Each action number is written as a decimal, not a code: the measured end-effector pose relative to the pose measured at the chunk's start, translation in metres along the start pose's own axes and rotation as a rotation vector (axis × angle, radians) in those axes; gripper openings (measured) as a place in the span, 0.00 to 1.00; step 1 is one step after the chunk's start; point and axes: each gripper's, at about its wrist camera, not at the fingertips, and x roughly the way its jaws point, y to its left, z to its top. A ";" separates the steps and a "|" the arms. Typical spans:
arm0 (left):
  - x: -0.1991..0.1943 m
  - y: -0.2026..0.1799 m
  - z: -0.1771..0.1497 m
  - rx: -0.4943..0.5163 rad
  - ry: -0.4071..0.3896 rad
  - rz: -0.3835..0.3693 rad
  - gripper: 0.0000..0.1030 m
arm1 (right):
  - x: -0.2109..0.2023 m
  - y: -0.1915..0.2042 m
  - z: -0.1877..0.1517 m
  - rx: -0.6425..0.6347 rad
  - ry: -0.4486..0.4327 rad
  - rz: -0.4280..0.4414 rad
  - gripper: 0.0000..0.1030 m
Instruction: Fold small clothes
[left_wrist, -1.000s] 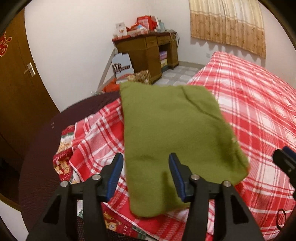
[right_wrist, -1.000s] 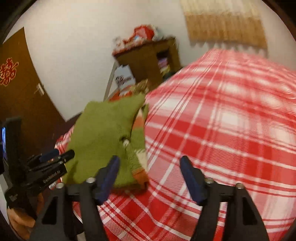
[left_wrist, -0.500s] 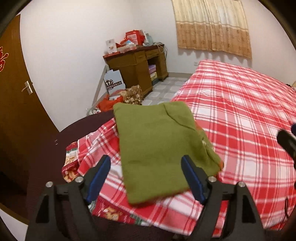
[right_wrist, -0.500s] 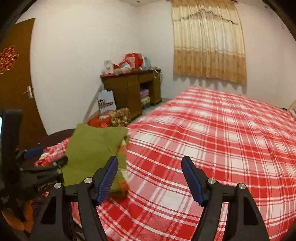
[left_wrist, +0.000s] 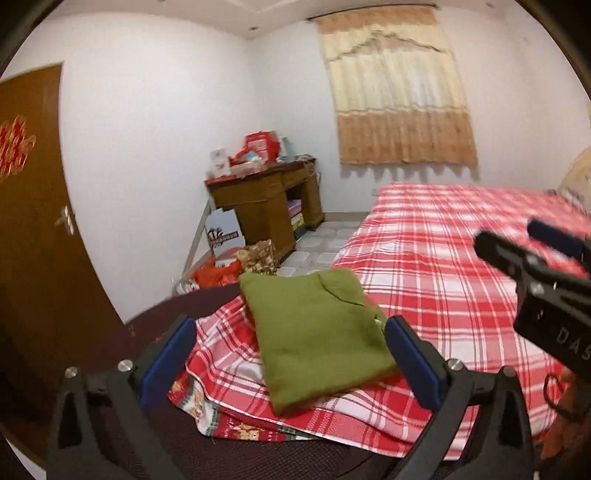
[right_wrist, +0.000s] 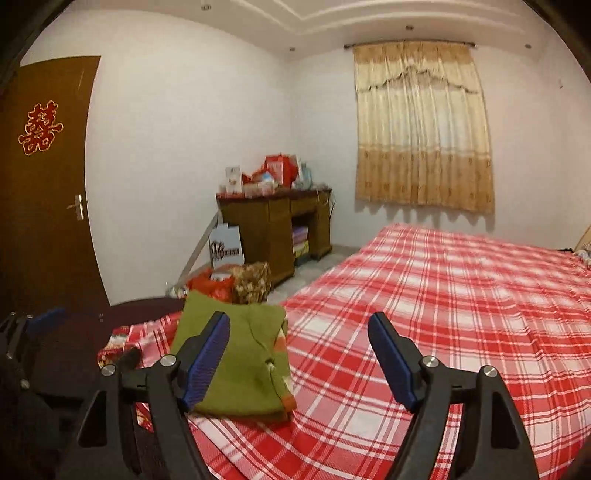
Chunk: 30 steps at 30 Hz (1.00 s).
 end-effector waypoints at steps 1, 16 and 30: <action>-0.003 -0.003 0.000 0.010 -0.011 0.005 1.00 | -0.005 0.000 0.002 -0.004 -0.017 -0.002 0.76; -0.013 0.015 0.005 -0.100 -0.028 0.032 1.00 | -0.020 -0.005 0.004 0.015 -0.058 -0.005 0.83; -0.007 0.010 0.000 -0.094 0.009 0.037 1.00 | -0.013 -0.007 -0.002 0.021 -0.021 0.000 0.84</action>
